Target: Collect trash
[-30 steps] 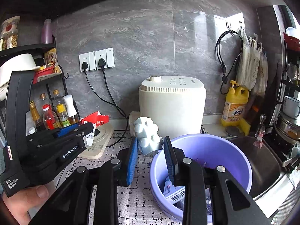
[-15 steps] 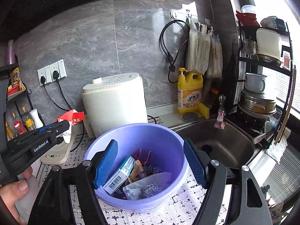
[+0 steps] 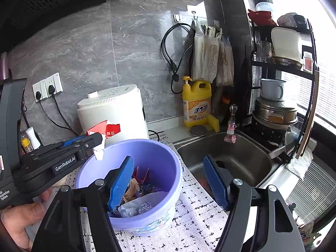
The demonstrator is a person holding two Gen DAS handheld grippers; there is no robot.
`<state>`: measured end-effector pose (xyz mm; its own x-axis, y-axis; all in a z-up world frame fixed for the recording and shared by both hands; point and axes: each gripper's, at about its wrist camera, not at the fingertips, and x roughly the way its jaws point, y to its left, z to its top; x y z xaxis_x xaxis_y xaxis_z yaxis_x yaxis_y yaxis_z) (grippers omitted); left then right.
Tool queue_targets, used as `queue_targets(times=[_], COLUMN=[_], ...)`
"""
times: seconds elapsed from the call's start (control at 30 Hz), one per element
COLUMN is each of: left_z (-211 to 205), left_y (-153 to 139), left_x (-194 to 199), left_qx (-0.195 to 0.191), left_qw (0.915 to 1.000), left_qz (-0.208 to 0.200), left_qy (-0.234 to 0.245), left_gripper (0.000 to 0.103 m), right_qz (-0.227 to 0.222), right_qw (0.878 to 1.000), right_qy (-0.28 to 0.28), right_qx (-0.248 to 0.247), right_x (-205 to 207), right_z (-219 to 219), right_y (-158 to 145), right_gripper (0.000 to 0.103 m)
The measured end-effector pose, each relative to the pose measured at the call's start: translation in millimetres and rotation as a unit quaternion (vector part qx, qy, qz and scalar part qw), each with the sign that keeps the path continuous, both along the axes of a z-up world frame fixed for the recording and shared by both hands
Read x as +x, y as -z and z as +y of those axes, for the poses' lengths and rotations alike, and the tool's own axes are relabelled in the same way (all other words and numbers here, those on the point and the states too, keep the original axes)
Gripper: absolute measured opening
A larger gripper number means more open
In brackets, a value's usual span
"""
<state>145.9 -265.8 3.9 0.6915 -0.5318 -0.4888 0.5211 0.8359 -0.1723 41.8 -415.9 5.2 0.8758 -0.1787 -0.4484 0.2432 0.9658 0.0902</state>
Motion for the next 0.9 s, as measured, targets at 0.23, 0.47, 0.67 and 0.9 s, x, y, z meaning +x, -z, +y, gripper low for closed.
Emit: queue_targets(times=[0.23, 0.47, 0.67, 0.9], left_z=[14.6, 48.5, 79.2, 115.4], left_y=[5.4, -0.7, -7.0, -12.8], left_x=[7.6, 6.3, -2.3, -16.0], left_qx=[0.001, 0.020, 0.026, 0.029], left_qw=[0.9992, 0.9957, 0.9924, 0.9892], left_qz=[0.015, 0.012, 0.009, 0.011], left_qy=[-0.036, -0.090, -0.120, -0.143], left_gripper=[0.063, 0.066, 0.067, 0.073], right_qz=[0.002, 0.004, 0.006, 0.016], right_qw=[1.000, 0.999, 0.998, 0.997], right_qy=[-0.006, -0.032, -0.055, -0.074], right_qx=[0.006, 0.018, 0.017, 0.019], right_x=[2.2, 9.4, 12.6, 13.6], right_z=[-3.2, 9.0, 28.4, 54.7], right_y=[2.0, -1.5, -6.8, -10.7], right_gripper=[0.068, 0.068, 0.068, 0.068])
